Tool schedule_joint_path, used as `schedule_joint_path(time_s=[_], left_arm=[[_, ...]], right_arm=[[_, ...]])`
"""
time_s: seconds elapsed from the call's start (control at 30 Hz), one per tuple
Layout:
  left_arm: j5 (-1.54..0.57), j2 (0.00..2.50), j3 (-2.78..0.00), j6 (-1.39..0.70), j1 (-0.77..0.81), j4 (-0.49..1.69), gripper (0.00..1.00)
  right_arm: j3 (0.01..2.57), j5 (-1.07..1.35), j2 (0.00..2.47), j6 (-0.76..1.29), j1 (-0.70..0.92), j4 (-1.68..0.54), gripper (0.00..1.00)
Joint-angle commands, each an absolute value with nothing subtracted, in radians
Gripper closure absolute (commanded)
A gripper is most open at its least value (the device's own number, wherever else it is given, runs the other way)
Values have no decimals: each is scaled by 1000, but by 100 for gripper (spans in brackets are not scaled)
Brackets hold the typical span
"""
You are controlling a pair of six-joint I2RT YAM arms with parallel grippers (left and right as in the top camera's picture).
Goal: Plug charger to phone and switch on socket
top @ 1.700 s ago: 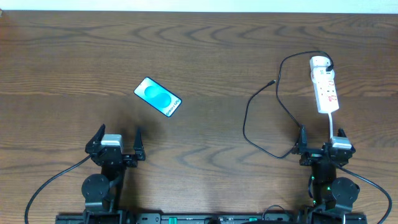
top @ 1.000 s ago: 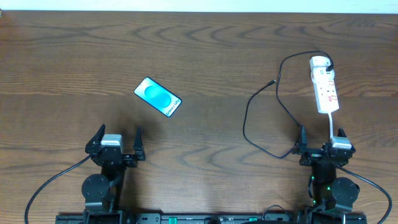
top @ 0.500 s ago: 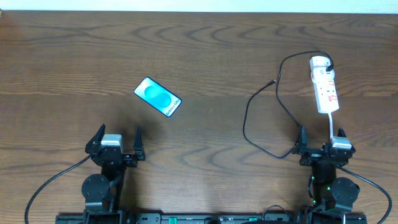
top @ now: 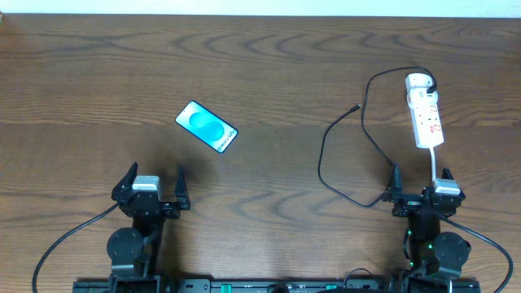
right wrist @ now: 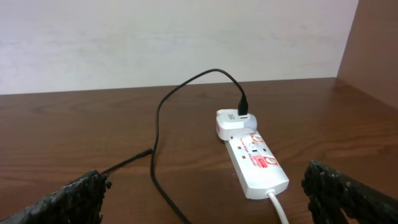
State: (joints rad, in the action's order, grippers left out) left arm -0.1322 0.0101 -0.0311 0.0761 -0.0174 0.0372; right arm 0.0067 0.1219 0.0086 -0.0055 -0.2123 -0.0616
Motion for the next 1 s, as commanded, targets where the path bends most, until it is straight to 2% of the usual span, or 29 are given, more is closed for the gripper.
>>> schedule_joint_path(time_s=[0.0,0.43,0.5,0.67,0.97], left_arm=[[-139,4,-4,82,-16,4,5],[-134,4,-7,110,-16,-603,5],[-77,5,-20,113,-16,-669,5],[35,41,-81,124,-16,-772,5],[38,306,-301,123,-16,-851,5]], right_arm=[[5,117,6,-16,-215,-65,1],[5,118,6,-16,-215,-65,1],[5,118,6,-16,-215,-65,1],[5,118,6,-16,-215,-65,1],[5,118,6,-16,-215,-65,1]])
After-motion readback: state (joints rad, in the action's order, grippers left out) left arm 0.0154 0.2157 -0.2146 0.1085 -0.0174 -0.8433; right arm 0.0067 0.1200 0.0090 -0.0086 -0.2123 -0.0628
